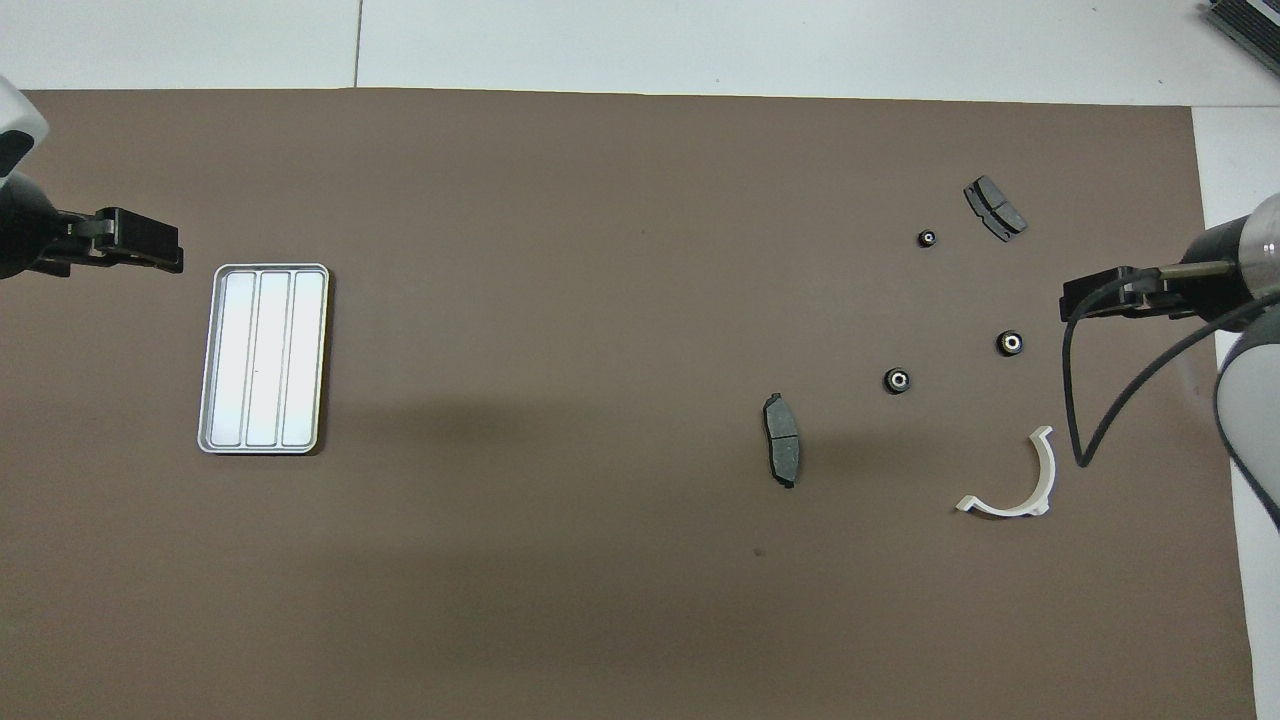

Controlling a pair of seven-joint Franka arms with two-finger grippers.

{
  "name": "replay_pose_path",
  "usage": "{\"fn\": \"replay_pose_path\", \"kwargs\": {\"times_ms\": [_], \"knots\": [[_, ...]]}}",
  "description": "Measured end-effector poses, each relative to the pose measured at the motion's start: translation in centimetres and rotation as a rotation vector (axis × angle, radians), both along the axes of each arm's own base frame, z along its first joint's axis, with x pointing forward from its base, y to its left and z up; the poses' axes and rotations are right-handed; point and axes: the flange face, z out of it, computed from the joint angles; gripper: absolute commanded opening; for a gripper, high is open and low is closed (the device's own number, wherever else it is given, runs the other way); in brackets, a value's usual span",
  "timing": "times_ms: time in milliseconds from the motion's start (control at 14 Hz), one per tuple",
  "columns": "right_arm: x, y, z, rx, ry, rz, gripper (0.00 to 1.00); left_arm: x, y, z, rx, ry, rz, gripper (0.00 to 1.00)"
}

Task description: Pick bearing gear from pile to tray

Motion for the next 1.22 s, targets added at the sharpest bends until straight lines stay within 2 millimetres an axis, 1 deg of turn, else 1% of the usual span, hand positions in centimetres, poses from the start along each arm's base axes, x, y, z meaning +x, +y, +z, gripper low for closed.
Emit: {"fn": "replay_pose_path", "kwargs": {"times_ms": [72,215,430,573,717,931,1075,1218], "knots": [[0.3,-0.8,-1.5,-0.001,-0.008,0.000,1.00,-0.3,-0.2,0.3,0.001,0.003,-0.004,1.00],[1.1,-2.3,-5.3,-0.002,-0.020,0.003,1.00,-0.6,-0.7,0.7,0.002,0.004,-0.012,1.00],[2.1,-3.8,-11.4,-0.001,-0.006,-0.007,1.00,-0.8,-1.2,1.0,0.002,-0.001,-0.020,1.00],[2.9,-4.7,-14.7,0.000,-0.004,-0.011,1.00,-0.8,-1.2,1.0,0.002,-0.001,-0.020,1.00],[3.5,-5.5,-17.4,0.000,-0.008,-0.005,1.00,-0.8,-1.1,1.0,0.002,-0.001,-0.019,1.00],[3.8,-6.6,-21.3,-0.003,-0.027,0.009,1.00,-0.8,-0.5,1.0,0.002,-0.001,-0.008,1.00],[3.8,-6.9,-23.8,-0.003,-0.037,0.007,1.00,-0.8,-0.2,1.0,0.002,-0.001,-0.003,1.00],[3.7,-6.9,-25.8,-0.001,-0.026,0.007,0.95,-0.8,-0.2,1.0,0.003,0.000,-0.002,1.00]]}}
